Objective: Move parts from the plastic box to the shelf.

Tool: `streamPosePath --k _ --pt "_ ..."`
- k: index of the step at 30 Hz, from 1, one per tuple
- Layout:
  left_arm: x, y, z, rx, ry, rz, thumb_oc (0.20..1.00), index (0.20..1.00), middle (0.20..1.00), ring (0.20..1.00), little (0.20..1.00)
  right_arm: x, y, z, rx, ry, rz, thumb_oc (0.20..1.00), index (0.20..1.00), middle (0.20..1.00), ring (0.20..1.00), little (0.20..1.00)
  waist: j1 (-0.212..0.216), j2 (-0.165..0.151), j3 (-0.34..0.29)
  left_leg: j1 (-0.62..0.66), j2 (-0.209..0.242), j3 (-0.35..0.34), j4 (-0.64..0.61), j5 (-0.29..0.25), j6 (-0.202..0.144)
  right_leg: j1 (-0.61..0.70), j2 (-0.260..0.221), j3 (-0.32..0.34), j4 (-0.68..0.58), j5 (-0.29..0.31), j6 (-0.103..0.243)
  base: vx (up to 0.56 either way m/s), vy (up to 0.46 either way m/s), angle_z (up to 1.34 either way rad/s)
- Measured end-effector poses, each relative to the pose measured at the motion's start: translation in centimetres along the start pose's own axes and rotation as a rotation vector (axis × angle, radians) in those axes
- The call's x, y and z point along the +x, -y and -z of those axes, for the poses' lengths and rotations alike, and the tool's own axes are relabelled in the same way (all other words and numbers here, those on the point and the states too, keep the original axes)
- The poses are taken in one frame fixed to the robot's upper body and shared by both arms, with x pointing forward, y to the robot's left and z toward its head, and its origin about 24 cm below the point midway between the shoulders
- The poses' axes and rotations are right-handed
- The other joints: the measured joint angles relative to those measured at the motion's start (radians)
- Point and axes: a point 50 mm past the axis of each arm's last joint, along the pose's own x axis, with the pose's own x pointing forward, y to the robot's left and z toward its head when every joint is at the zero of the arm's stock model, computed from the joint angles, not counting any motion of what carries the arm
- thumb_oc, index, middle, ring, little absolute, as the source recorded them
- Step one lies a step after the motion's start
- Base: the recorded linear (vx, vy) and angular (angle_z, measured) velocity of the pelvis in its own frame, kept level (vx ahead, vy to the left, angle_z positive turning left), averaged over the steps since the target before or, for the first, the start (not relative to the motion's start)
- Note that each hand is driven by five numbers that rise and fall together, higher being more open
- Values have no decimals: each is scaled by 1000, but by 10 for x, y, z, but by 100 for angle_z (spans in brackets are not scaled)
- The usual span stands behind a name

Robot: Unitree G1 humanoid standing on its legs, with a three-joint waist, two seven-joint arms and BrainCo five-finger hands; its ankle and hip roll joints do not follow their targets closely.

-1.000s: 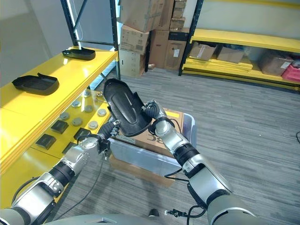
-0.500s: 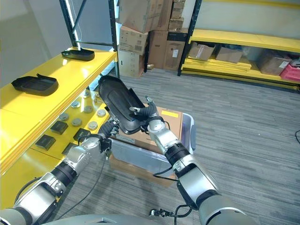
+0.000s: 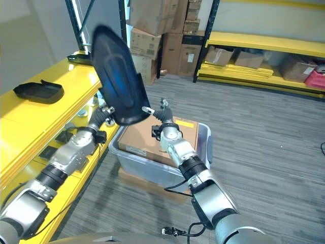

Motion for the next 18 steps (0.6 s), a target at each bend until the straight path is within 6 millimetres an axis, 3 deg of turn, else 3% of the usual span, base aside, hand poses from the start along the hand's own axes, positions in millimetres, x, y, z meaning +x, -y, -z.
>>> streamPosePath --k 1,5,8,13,18 --pt "0 -25 -15 21 65 -69 200 200 200 200 200 2 35 1 -13 3 104 1000 1000 1000 1000 1000 11 0 0 -1 0 0 -3 -1 0 -1 -1 0 0 -1 1 -38 12 5" --pt "-11 -94 -38 105 125 -233 200 200 200 200 200 -14 131 7 -45 7 379 1000 1000 1000 1000 1000 17 3 -1 -4 0 -1 -6 -2 -3 -3 -1 -3 0 -6 4 -12 5 2" --pt "-28 -123 -26 120 84 -303 200 200 200 200 200 -34 172 18 -90 -14 505 1000 1000 1000 1000 1000 14 7 -4 -5 0 1 -6 -6 -5 -7 0 -1 0 -8 2 -27 9 -6" --pt "-48 -130 4 123 -7 -277 200 200 200 200 200 -53 186 34 -82 -43 545 1000 1000 1000 1000 1000 14 10 -7 -24 1 3 -6 -6 -5 -30 2 0 0 -5 0 -29 6 -4" --pt "-89 -160 30 123 -62 -395 200 200 200 200 200 -81 199 64 -114 -141 570 1000 1000 1000 1000 1000 19 10 -7 -36 2 3 -6 -7 -4 -40 3 0 0 -7 0 -45 16 1"
